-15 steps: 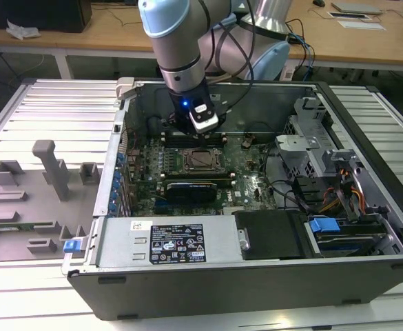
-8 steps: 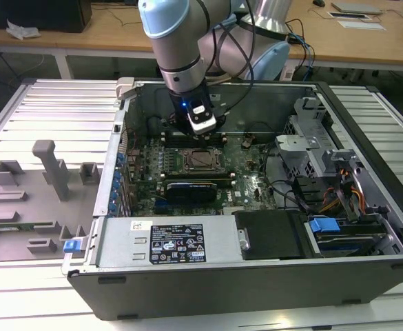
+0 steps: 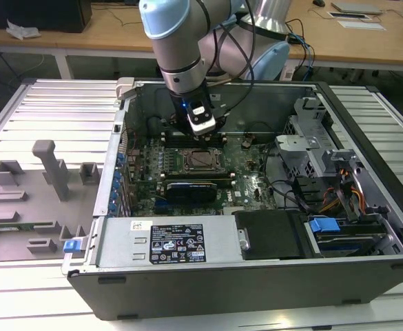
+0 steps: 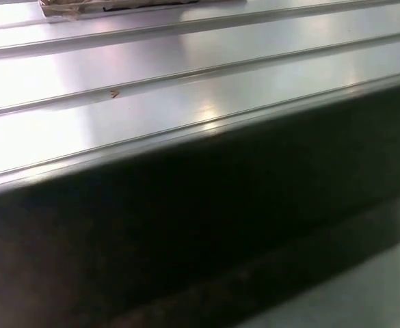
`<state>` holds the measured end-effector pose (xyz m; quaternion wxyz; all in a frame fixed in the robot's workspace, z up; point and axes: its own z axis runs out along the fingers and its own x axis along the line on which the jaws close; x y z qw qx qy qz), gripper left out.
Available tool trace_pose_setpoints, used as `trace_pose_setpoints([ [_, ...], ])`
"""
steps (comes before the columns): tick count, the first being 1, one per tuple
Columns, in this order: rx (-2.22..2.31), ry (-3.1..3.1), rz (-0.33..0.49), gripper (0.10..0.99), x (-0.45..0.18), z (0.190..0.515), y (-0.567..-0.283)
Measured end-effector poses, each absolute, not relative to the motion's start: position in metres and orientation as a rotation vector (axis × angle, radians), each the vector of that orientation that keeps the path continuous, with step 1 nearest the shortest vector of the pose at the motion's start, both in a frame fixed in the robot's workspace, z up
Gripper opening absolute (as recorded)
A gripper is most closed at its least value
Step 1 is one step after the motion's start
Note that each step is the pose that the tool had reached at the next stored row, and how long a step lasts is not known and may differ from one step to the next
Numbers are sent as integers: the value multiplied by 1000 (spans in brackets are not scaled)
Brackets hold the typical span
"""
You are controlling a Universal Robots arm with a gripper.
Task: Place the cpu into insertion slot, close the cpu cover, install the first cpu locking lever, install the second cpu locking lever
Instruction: 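Install the first cpu locking lever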
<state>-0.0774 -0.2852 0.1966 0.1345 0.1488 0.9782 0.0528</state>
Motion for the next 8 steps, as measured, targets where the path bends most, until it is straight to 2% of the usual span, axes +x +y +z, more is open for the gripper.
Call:
trace_pose_setpoints([
  [8,439,2834,153,106,-75,195,-287],
])
